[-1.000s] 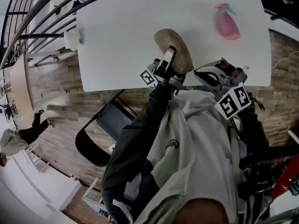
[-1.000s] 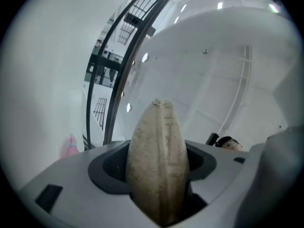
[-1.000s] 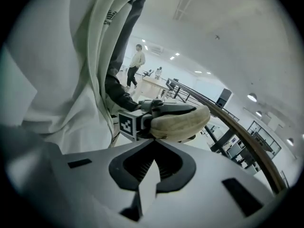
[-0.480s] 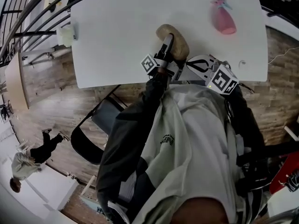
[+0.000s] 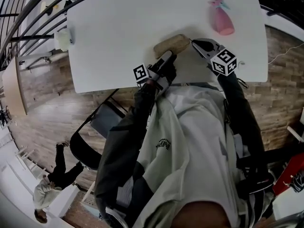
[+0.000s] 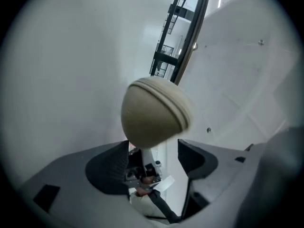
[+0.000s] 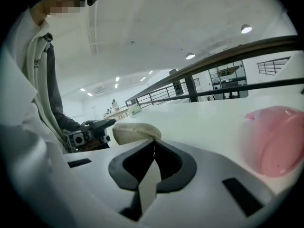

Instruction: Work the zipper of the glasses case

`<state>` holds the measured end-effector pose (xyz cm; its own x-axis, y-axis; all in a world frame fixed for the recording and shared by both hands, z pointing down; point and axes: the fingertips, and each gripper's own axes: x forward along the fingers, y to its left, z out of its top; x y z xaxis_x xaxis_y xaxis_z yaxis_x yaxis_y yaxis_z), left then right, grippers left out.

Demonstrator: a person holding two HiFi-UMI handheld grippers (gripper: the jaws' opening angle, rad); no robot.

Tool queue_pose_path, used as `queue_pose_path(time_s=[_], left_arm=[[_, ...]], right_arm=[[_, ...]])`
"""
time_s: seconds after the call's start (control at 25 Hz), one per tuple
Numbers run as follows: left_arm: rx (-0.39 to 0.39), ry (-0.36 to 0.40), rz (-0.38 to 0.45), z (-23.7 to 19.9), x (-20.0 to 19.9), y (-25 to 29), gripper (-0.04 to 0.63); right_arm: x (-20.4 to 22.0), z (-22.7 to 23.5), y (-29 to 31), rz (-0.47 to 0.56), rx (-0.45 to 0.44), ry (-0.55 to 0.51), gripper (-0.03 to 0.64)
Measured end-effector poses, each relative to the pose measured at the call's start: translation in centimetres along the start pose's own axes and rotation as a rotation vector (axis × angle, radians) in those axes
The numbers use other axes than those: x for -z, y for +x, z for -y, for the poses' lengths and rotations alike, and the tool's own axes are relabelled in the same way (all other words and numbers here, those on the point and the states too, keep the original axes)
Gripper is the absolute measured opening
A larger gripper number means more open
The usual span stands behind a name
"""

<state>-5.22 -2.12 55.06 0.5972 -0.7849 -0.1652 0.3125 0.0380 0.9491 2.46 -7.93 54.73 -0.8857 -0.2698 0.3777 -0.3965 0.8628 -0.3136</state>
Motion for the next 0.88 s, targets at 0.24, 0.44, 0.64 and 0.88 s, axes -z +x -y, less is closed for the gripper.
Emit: queue_pose_path(time_s=[0.24, 0.44, 0.64, 0.88], left_arm=[[0.138, 0.024, -0.080, 4.8, 0.0, -2.2, 0.313], [-0.002, 0.195, -0.028, 4.0, -1.9, -2.8, 0.132], [0.025, 0.197, 0.045, 3.8, -2.8, -3.5, 0.097], [0.032, 0.282, 0.014, 4.1, -2.3, -0.7, 0.035]], right_arm=[[1.0, 1.7, -0.5, 0.007, 0.088, -0.017, -0.003], [1.7, 1.4, -0.4, 0.017, 0.086, 0.056, -0.003], [2.2, 0.2, -1.9, 0.098, 0.056, 0.203, 0.072], [1.6, 1.8, -8.1, 0.214, 0.145, 0.287, 0.105]])
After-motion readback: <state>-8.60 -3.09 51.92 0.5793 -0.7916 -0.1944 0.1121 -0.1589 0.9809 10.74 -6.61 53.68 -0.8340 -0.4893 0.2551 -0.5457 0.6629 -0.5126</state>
